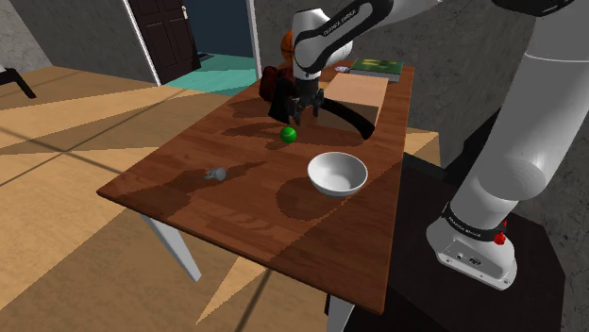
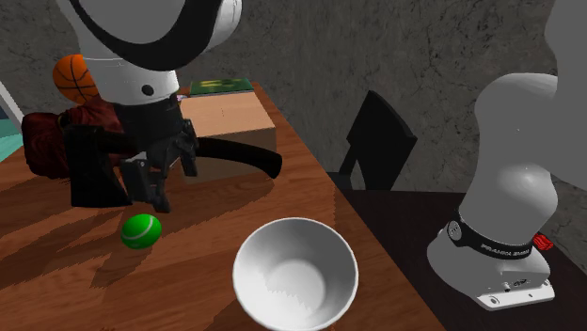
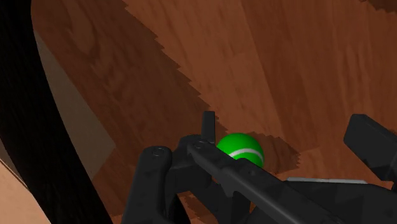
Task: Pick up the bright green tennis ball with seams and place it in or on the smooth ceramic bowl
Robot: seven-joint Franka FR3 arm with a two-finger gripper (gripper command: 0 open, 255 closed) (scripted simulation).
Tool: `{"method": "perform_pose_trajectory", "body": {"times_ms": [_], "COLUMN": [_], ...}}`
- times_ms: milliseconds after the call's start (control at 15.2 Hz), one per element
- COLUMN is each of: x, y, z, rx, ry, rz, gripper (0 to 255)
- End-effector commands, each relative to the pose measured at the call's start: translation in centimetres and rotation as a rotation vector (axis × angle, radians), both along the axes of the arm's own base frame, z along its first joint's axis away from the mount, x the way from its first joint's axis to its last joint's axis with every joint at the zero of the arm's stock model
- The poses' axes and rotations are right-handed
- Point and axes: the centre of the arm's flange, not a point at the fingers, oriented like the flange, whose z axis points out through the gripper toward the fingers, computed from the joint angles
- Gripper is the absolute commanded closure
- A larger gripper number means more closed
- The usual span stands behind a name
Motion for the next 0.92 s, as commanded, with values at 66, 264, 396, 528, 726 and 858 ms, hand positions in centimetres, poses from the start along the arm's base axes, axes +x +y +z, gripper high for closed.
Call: {"method": "perform_pose_trajectory", "body": {"times_ms": [66, 264, 396, 528, 726, 858], "x": [3.3, 6.4, 8.5, 10.4, 10.4, 10.4], "y": [0.2, 0.2, 0.2, 0.1, 0.0, -0.1], "z": [-2.3, -4.7, -6.2, -7.6, -9.2, -10.2], "rx": [-0.019, -0.038, -0.051, -0.062, -0.062, -0.062], "ry": [-0.001, -0.002, -0.002, -0.003, -0.003, -0.003], "rz": [-0.006, -0.013, -0.017, -0.020, -0.020, -0.020], "gripper": [0, 0, 0, 0, 0, 0]}}
